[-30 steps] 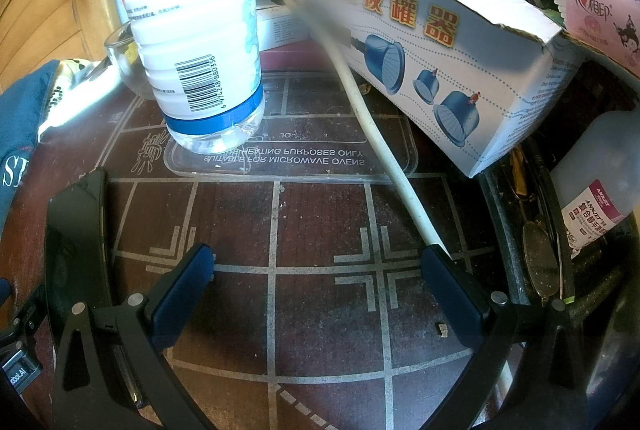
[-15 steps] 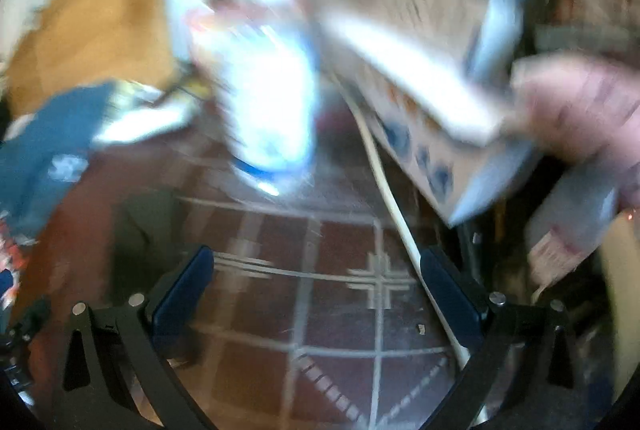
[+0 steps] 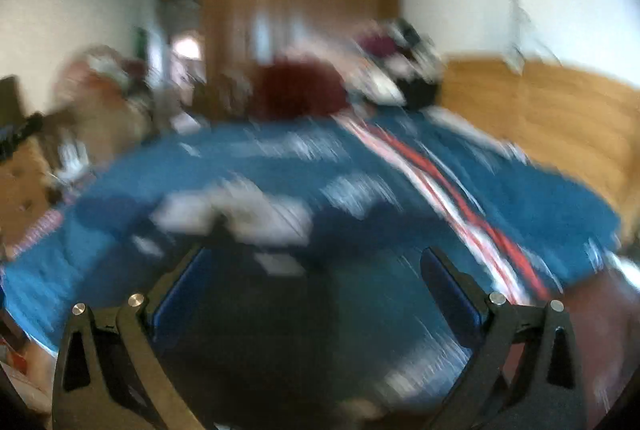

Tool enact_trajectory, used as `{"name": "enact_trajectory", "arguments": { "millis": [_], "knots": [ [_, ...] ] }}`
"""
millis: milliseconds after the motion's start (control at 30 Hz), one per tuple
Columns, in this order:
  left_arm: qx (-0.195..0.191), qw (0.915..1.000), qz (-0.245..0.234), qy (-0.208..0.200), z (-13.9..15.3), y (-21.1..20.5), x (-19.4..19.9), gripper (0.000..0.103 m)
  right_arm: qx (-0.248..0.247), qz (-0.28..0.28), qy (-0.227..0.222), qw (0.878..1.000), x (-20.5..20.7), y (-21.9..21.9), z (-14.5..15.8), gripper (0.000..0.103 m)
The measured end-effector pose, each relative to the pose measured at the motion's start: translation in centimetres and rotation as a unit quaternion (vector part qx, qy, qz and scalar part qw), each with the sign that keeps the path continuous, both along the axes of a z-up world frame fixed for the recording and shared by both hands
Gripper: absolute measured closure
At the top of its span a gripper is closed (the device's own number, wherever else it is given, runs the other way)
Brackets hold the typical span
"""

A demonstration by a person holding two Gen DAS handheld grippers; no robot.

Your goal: Fold large clothes

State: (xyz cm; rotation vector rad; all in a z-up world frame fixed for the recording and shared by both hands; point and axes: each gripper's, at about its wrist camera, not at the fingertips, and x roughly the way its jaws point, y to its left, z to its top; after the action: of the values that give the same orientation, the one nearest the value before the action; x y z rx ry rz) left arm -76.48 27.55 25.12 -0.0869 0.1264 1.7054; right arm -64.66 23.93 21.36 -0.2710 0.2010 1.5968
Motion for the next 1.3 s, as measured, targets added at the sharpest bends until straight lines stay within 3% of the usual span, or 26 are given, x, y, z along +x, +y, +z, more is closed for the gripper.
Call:
{"name": "enact_trajectory", "arguments": {
  "millis": [67,100,167,233,300,367,400,467,533,667,1067,1167,1233,1300],
  "knots": [
    [0.05,0.9977,0.041,0.016,1.8,-1.9,-1.2,0.0,0.069,-0.016,0.004,0.997,-4.5,-0.9,4.3,0.0],
    [0.077,0.9955,0.053,0.017,2.1,-2.5,-1.4,0.0,0.076,-0.02,0.012,0.997,-5.2,-1.1,5.0,0.0],
    [0.08,0.9948,0.063,-0.009,1.5,-2.3,-1.3,0.0,0.016,0.003,0.047,0.999,-4.9,1.4,4.6,0.0],
    [-0.025,0.998,0.048,-0.032,0.2,0.8,-0.4,0.0,-0.084,0.031,0.053,0.995,-9.2,3.1,3.4,0.0],
    [-0.111,0.9932,0.035,-0.001,-2.1,3.9,2.0,0.0,-0.118,-0.008,0.027,0.993,-13.2,3.8,1.6,0.0],
    [-0.182,0.9814,0.03,0.053,-5.2,5.8,4.1,0.0,-0.154,-0.02,0.029,0.987,-11.0,3.3,-0.5,0.0],
    [-0.225,0.9722,0.021,0.062,-6.9,6.8,5.1,0.0,-0.17,-0.027,0.033,0.985,-12.3,2.9,-1.2,0.0],
    [-0.251,0.9661,0.008,0.058,-7.8,7.3,4.2,0.0,-0.177,-0.04,0.03,0.983,-13.6,1.6,-1.7,0.0],
    [-0.251,0.9664,0.002,0.053,-7.9,6.4,4.0,0.0,-0.183,-0.043,0.026,0.982,-13.7,2.8,-1.7,0.0],
    [-0.256,0.9663,0.001,0.024,-7.8,7.3,3.7,0.0,-0.193,-0.046,0.013,0.98,-9.4,6.4,-2.5,0.0],
    [-0.261,0.9654,-0.008,-0.006,-8.5,8.7,3.6,0.0,-0.189,-0.04,-0.006,0.981,-9.8,8.4,-3.4,0.0],
    [-0.258,0.9659,-0.01,-0.025,-9.1,9.1,2.7,0.0,-0.172,0.003,-0.022,0.985,-10.1,8.6,-4.6,0.0],
    [-0.257,0.9653,-0.011,-0.048,-10.2,9.6,1.6,0.0,-0.245,0.047,-0.035,0.968,-10.3,9.8,-7.7,0.0],
    [-0.263,0.9623,-0.019,-0.065,-11.3,10.2,0.6,0.0,-0.274,0.055,-0.052,0.959,-10.0,10.1,-10.2,0.0]
  ]
}}
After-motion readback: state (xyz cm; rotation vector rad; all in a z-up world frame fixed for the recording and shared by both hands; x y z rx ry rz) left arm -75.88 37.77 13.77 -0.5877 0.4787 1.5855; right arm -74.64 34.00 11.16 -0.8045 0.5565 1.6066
